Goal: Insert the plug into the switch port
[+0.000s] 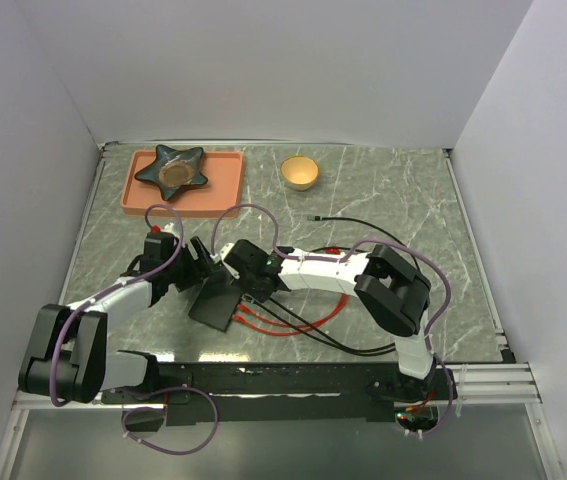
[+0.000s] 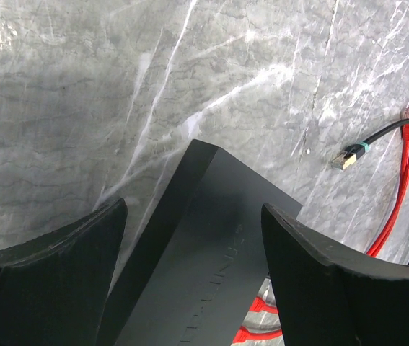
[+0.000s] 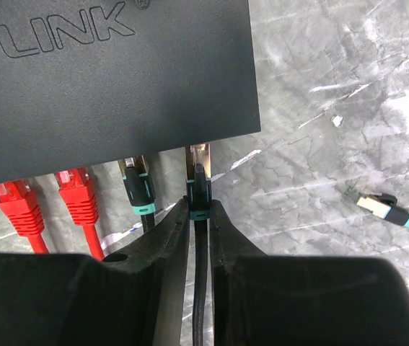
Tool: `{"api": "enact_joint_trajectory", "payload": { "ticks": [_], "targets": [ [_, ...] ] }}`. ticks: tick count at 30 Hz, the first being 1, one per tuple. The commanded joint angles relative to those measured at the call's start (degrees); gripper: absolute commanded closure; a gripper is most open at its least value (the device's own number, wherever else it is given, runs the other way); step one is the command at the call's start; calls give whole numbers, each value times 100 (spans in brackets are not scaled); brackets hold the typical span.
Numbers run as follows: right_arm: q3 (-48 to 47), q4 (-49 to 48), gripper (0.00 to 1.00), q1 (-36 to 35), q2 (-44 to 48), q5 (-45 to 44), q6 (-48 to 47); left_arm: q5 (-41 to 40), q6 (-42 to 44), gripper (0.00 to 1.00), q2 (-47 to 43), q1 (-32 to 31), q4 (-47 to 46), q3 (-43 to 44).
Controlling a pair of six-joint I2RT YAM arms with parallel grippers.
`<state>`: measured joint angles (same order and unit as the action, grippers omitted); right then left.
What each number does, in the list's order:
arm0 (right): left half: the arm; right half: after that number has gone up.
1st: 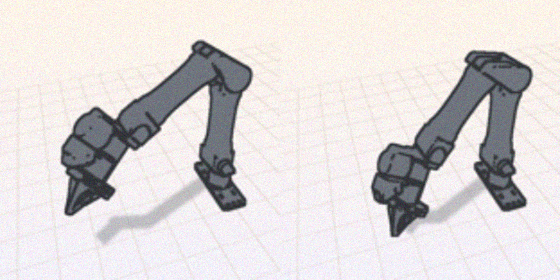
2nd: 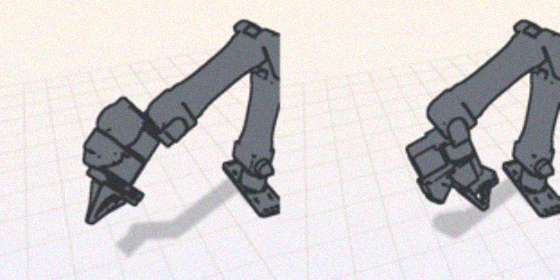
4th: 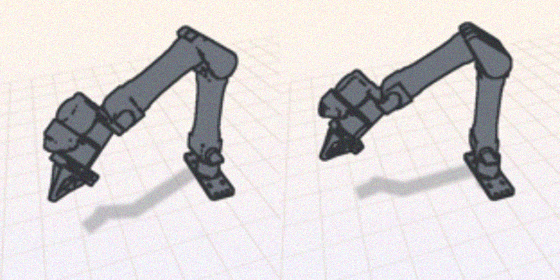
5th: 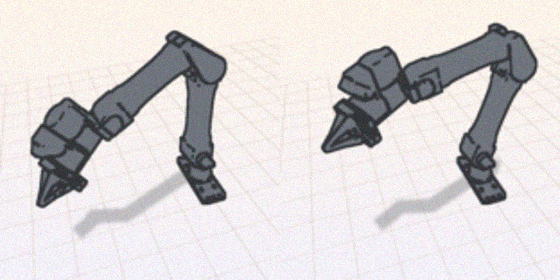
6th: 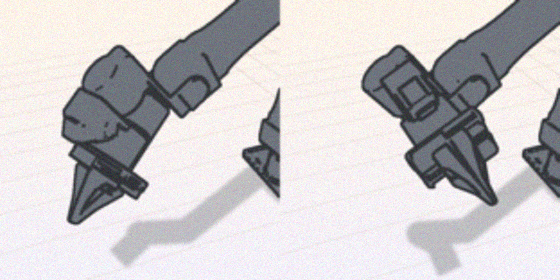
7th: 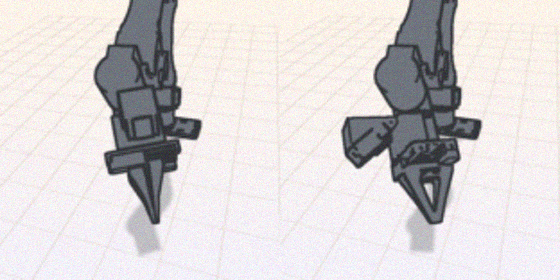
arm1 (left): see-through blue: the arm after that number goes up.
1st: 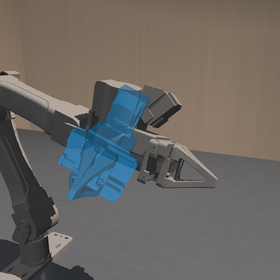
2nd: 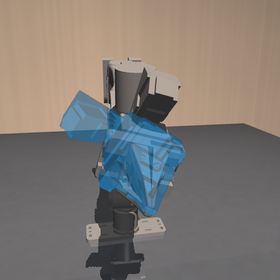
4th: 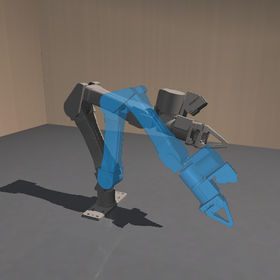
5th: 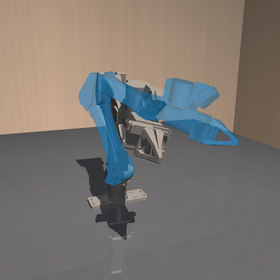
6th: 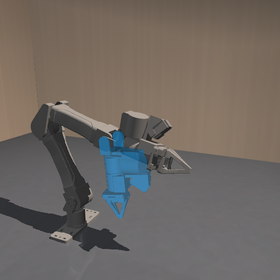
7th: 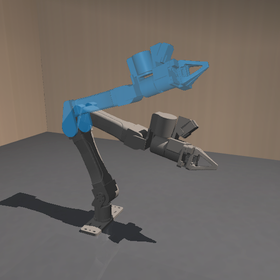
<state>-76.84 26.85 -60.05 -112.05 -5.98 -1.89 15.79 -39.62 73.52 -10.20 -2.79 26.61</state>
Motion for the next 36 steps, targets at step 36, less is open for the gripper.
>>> {"api": "enact_joint_trajectory", "payload": {
  "ticks": [36],
  "targets": [
    [609, -1762, 100, -130, 561, 343, -857, 574, 270, 32, -118, -219, -442, -235]
  ]
}}
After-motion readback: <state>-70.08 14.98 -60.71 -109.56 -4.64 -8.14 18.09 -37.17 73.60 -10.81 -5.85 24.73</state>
